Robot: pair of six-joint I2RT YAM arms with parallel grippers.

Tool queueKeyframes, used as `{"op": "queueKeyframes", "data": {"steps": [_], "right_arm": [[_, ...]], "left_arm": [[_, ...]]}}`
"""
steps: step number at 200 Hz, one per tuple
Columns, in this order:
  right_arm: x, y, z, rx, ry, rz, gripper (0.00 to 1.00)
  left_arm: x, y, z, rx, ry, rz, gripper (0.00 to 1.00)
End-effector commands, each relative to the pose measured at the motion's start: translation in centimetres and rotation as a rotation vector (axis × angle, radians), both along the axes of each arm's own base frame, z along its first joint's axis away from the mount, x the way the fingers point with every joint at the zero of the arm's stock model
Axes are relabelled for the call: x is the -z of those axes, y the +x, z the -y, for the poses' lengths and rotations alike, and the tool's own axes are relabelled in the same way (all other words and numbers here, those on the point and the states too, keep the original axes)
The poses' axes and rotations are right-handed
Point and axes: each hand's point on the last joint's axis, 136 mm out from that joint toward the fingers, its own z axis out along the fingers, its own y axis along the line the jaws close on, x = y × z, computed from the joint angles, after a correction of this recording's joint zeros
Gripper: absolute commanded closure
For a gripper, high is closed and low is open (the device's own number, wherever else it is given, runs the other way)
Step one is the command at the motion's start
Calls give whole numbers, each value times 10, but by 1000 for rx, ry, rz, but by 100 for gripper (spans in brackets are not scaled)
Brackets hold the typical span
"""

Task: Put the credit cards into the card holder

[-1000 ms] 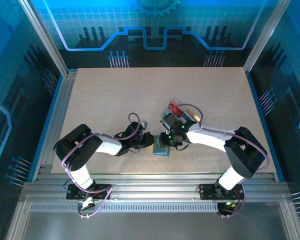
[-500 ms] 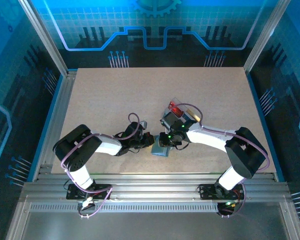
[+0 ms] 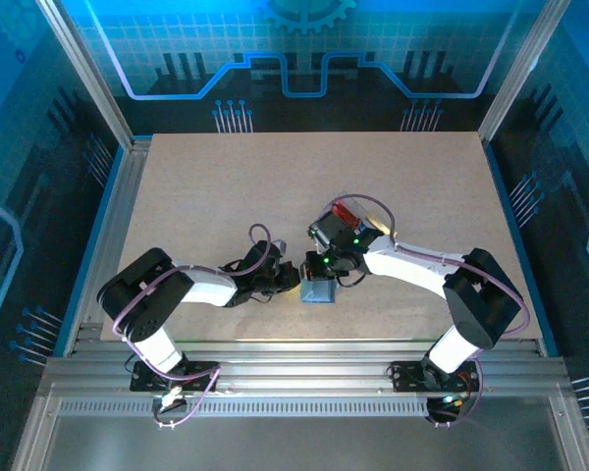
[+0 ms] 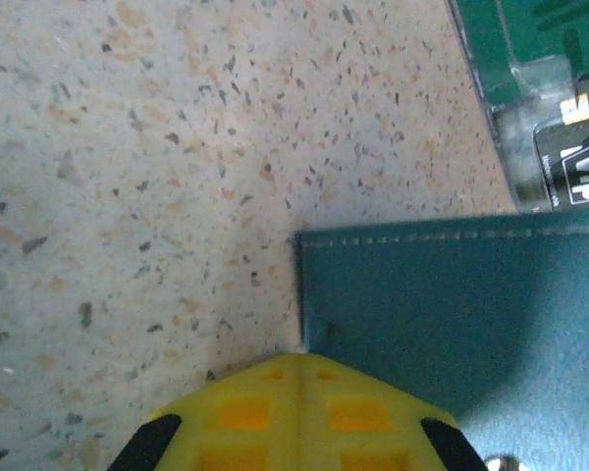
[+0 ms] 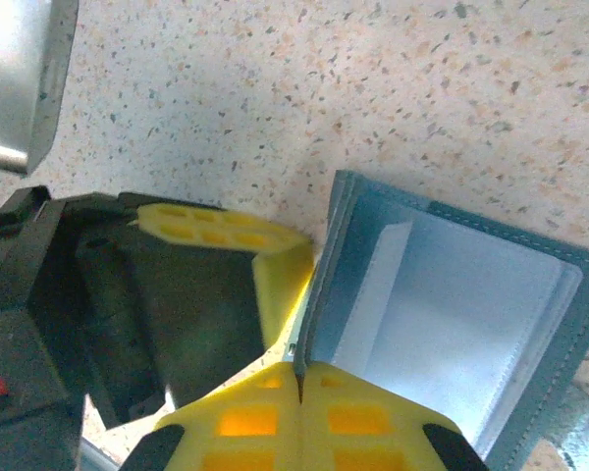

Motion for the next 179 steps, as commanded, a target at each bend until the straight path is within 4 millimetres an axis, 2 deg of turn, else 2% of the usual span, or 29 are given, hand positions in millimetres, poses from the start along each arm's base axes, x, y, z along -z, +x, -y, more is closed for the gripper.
{"op": "queueKeyframes", "data": {"steps": [1, 32, 67, 107, 139, 179], "right_arm": [[-1, 2, 21, 19, -127, 35, 100], [-6, 1, 40, 20, -247, 69, 100], [-14, 2, 39, -26, -412, 125, 100], [-6, -1, 5, -121, -447, 112, 100], [5, -6, -30, -187, -334, 47, 94], [3, -11, -64, -240, -190, 6, 87]], "left_arm": [[10, -38, -18, 45, 59, -136, 89], [-13, -33, -33, 4, 25, -114, 79], [-28, -30, -61, -50, 51, -107, 75], [-26, -34, -95, -136, 74, -150, 75], [-24, -40, -109, -166, 90, -176, 74], [-19, -44, -119, -199, 78, -208, 74]]}}
